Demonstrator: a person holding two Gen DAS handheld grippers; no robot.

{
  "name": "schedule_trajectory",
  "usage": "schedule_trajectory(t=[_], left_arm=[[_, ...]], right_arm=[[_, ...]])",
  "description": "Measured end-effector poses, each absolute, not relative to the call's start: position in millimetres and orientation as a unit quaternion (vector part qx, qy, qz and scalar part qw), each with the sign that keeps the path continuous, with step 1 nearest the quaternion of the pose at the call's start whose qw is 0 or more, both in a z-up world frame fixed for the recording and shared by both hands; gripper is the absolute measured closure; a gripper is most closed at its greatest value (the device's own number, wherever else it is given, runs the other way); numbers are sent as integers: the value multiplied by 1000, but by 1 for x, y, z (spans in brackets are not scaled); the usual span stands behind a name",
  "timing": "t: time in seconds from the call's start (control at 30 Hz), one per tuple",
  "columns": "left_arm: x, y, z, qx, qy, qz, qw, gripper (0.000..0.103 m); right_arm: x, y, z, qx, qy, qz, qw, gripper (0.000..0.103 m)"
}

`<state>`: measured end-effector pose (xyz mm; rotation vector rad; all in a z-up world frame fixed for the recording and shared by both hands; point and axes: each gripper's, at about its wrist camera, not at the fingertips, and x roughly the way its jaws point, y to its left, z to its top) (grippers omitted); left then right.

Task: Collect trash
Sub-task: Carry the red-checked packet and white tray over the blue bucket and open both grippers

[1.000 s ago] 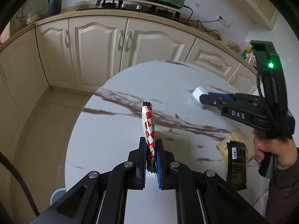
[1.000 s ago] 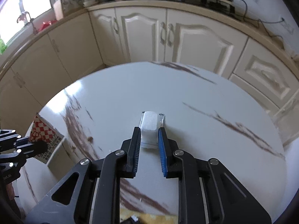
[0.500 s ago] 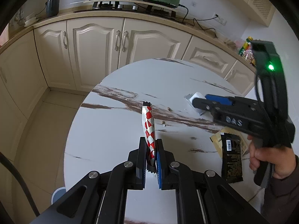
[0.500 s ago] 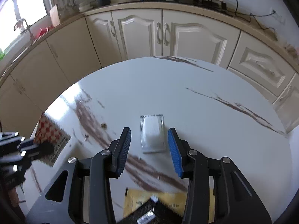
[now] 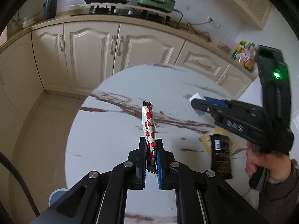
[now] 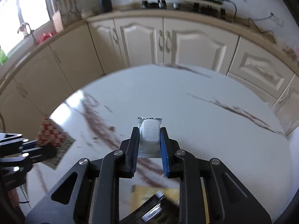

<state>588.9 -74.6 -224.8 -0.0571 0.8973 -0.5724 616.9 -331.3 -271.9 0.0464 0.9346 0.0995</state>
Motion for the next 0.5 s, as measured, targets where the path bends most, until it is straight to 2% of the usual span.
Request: schedule_trajectory(t=[0.27, 0.5], left_arm=[[541, 3, -207, -74, 395, -259, 878, 97], [484, 119, -224, -89, 397, -178, 896, 97]], right_arm=[[571, -245, -222, 8, 395, 115, 911, 83], [550, -123, -231, -3, 405, 209, 890, 83]])
